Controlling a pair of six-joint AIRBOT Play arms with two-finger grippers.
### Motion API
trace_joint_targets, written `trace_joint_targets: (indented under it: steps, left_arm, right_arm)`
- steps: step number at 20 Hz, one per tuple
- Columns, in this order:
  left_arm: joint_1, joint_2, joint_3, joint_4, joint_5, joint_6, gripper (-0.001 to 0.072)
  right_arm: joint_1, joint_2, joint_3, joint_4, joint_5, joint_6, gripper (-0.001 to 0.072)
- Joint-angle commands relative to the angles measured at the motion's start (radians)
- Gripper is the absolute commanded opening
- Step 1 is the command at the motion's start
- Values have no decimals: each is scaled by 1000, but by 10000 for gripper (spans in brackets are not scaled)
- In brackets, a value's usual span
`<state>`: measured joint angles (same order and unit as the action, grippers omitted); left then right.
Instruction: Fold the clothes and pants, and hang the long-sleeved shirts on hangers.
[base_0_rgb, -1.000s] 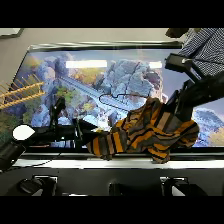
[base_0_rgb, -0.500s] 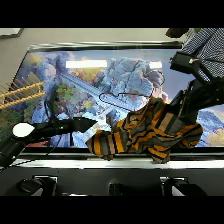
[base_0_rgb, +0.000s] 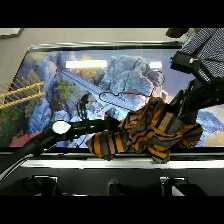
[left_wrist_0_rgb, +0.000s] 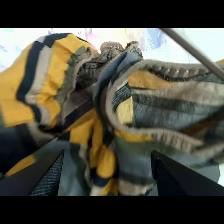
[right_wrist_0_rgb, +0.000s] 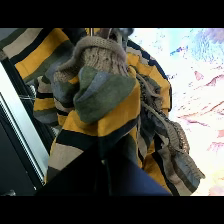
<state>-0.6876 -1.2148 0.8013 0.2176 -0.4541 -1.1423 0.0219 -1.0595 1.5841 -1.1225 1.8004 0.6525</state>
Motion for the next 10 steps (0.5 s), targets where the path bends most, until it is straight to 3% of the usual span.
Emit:
trace_joint_targets:
  steps: [1,4,10]
  left_arm:
    - [-37,-84,69,-21,55,-4,619]
    - [-37,-88,73,-58,132,-3,618]
    - [-50,-117,74,-124,131,-3,609]
  right_arm:
    - [0,1,0,0,-1,-2,18]
    - [0,1,0,-1,-2,-2,18]
    - [0,1,0,-1,-30,-2,18]
